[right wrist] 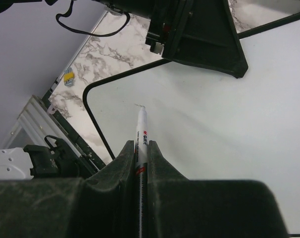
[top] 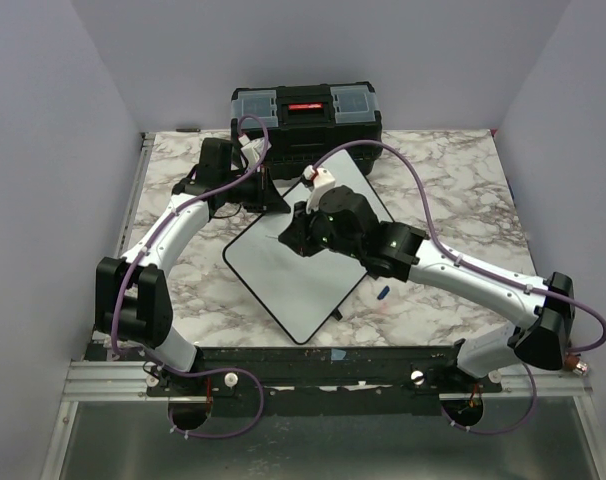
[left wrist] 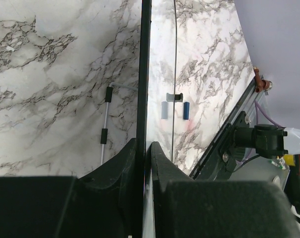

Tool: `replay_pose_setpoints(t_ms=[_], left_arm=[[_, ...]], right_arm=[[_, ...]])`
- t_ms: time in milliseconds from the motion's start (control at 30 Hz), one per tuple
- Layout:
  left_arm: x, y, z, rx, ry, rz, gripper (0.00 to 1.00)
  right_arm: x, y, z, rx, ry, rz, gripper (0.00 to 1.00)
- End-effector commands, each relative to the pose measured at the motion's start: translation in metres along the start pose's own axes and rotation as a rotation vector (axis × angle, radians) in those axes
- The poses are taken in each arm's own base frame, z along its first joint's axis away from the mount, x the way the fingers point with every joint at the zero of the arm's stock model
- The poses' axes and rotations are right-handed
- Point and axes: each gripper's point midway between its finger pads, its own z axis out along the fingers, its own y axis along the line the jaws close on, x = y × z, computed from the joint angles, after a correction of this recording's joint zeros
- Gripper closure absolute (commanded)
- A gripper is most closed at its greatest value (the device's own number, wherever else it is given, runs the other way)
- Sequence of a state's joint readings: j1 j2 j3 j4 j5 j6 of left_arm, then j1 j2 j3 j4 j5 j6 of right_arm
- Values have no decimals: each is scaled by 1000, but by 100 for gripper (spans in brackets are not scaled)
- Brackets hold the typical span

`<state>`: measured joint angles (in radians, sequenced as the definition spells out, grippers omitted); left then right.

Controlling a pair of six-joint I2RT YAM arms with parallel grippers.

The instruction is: Write a sentence on the whiteboard

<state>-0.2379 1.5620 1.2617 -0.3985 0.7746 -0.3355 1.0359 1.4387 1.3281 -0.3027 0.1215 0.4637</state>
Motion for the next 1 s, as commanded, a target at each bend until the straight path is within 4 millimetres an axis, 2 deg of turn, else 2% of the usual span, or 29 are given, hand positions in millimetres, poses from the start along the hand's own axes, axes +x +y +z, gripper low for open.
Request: replay_pose_setpoints(t_ms=[0,200,400,667,967], left_arm=[[-26,11,-1,-60,-85,85,100],[-25,9,2,-36,-79,87,100],[-23,9,4,-22,-80,96,100],[-22,8,4,-8,-79,109,100],[-21,7,4,-2,-78,120,100]], right_arm=[[-1,5,6,29,5,-48,99],[0,9,14,38,6,-73,99],[12,23,21,54,34,-135,99],[27,31,24,52,67,-156,99],[27,37,35,65,63,-165,99]])
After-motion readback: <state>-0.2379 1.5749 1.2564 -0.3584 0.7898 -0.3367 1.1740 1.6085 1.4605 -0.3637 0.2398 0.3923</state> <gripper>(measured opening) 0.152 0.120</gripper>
